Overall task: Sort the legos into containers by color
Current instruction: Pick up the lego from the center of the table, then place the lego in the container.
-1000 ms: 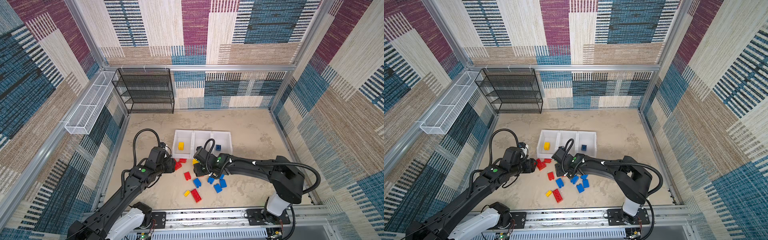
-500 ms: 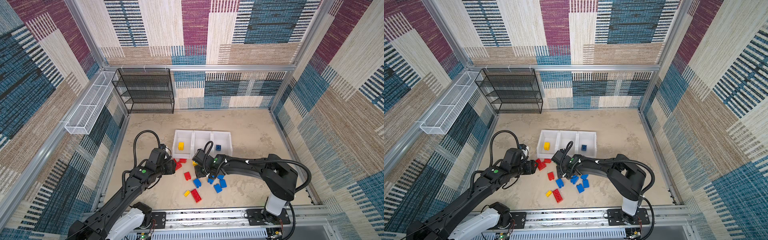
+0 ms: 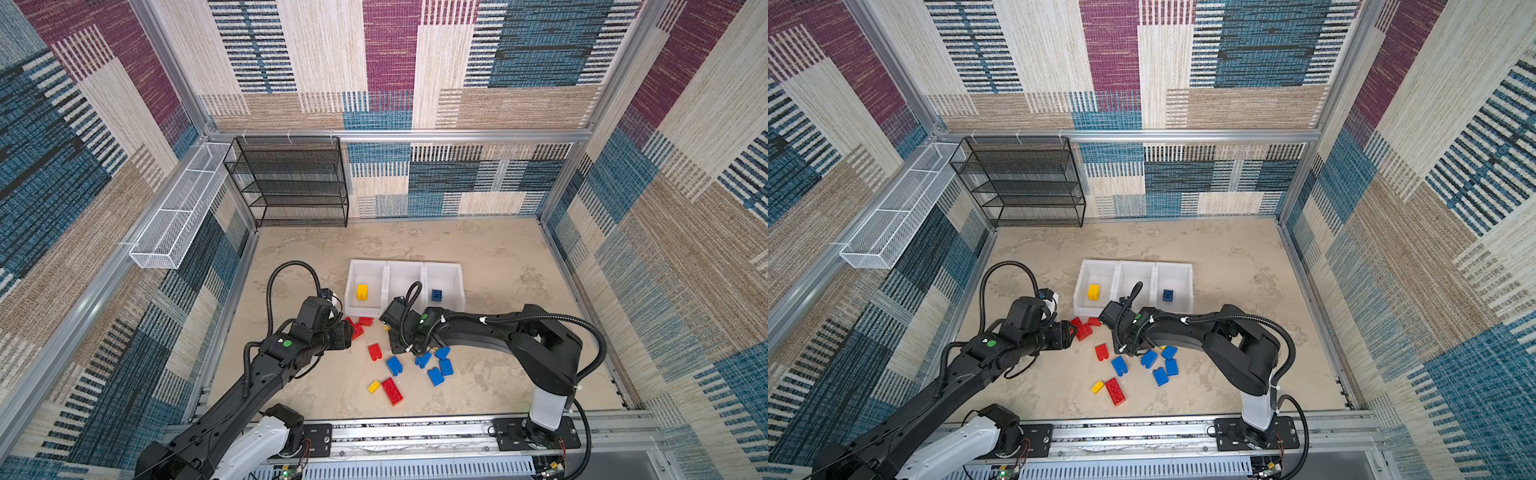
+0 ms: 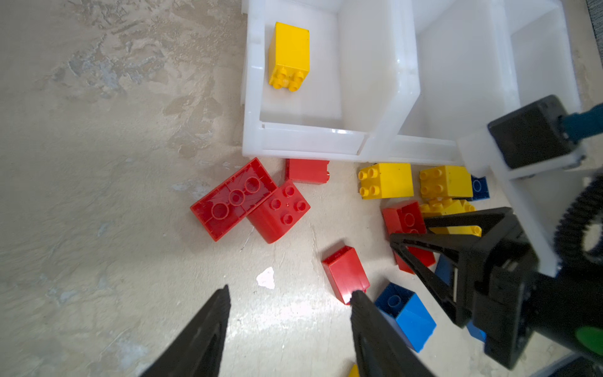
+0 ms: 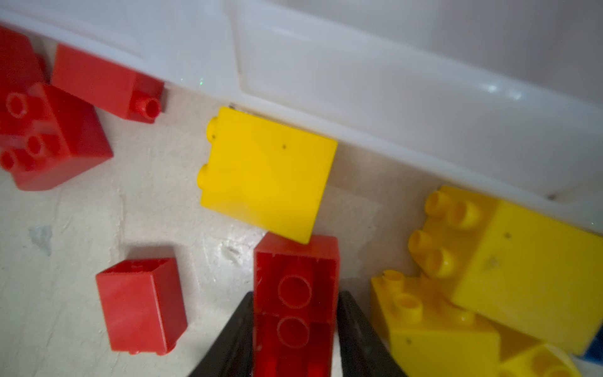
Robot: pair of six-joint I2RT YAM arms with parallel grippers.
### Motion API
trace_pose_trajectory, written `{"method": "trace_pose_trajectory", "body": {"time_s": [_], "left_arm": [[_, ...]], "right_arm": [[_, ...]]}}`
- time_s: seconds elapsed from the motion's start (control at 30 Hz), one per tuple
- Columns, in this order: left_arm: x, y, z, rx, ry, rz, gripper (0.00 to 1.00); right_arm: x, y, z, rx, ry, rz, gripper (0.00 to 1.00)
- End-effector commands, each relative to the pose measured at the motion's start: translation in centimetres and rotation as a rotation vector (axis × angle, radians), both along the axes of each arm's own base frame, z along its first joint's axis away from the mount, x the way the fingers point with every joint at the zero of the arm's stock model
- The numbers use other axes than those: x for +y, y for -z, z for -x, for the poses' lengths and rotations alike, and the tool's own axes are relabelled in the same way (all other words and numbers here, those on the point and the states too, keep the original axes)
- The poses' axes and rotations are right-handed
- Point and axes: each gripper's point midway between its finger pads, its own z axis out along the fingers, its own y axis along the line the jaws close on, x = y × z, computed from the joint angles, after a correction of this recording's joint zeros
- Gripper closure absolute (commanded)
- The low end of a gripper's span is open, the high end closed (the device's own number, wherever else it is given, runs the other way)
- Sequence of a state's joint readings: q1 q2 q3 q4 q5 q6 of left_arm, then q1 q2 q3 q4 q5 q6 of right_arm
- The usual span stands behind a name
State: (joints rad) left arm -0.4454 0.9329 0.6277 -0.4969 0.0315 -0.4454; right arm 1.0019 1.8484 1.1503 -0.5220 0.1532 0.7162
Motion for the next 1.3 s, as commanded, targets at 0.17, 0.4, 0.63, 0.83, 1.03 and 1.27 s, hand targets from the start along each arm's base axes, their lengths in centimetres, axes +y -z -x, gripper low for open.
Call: {"method": "trace_pose_trajectory", "body": {"time_s": [0.17,0.4,0.63,0.83,1.03,1.27], "left_arm": [[-0.1,-0.5,-0.3,-0.018,-0.017,0.029,0.37],[-0.1,-0.5,-0.1,-0.022,-0.022,0.033,0.38],[0.0,-0.5,0.0,-0.023,-0.024,0.037,0.38],[-0.1,-0.6,0.1,-0.021,-0.024,0.053,0.37],[-0.5,-0.2,0.7,0.004,-0.022,0.089,0.38],[-0.6,0.3,1.6,0.018,-0.030,0.120,0.37]], "right_arm": [[-0.9,-0.6,0.2,-0.019,0.020,0.006,0.69],[-0.9,-2.7,0.3,-0.037,0.011,-0.029,0.73],[-0.5,-7.9,-2.1,-0.163,-0.024,-0.037,0.74],[-0.5,-10.3,-6.9,-0.238,-0.015,-0.061,0.73],[-0.4,-9.2,-11.3,-0.250,-0.015,-0.048,0.71],[-0.9,-7.9,-14.3,-0.244,-0.001,-0.024,0.68]]}}
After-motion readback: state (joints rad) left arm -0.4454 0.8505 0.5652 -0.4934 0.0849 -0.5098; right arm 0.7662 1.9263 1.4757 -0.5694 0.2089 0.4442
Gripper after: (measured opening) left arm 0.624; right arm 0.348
